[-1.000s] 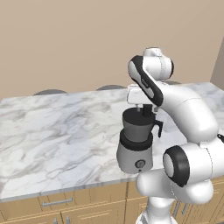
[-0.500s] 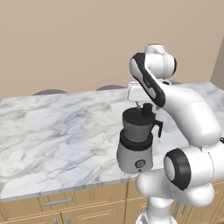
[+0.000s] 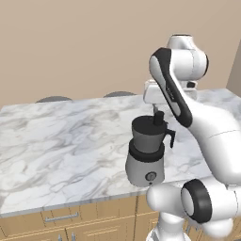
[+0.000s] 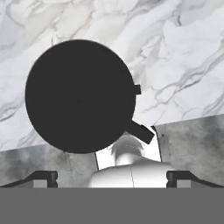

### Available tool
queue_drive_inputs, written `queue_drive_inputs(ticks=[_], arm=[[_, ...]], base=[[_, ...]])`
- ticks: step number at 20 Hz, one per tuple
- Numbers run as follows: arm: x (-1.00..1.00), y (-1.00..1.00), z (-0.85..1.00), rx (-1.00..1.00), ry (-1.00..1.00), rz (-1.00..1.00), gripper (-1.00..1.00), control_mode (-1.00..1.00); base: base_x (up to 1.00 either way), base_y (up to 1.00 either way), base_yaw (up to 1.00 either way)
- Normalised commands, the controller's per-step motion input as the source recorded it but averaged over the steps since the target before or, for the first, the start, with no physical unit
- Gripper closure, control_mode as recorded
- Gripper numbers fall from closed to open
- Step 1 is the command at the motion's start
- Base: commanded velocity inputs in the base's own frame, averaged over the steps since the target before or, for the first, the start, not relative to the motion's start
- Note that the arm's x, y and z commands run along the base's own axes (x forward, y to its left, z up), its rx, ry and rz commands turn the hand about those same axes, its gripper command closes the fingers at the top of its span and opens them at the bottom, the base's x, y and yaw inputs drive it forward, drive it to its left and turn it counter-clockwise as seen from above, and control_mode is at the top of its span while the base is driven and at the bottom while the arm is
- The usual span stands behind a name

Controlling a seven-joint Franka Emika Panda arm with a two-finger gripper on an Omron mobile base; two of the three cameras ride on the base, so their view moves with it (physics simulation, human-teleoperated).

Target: Close the lid blender by securely placing the lid on top.

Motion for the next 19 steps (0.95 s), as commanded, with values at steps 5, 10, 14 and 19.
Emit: queue_drive_inputs(ticks=[5,10,14,19], arm=[[-0.86,0.00,0.21,0.00,-0.21,0.00,-1.00,-1.00],[-0.84,0.00,0.12,0.00,-0.20,0.00,-1.00,-1.00],[-0.57,0.09,0.00,0.00,-0.12,0.00,-1.00,-1.00],[-0.27,0.35,0.00,-0.01,-0.02,0.00,-1.00,-1.00]], base=[[0.00,0.00,0.00],[0.00,0.00,0.00],[0.00,0.00,0.00],[0.00,0.00,0.00]])
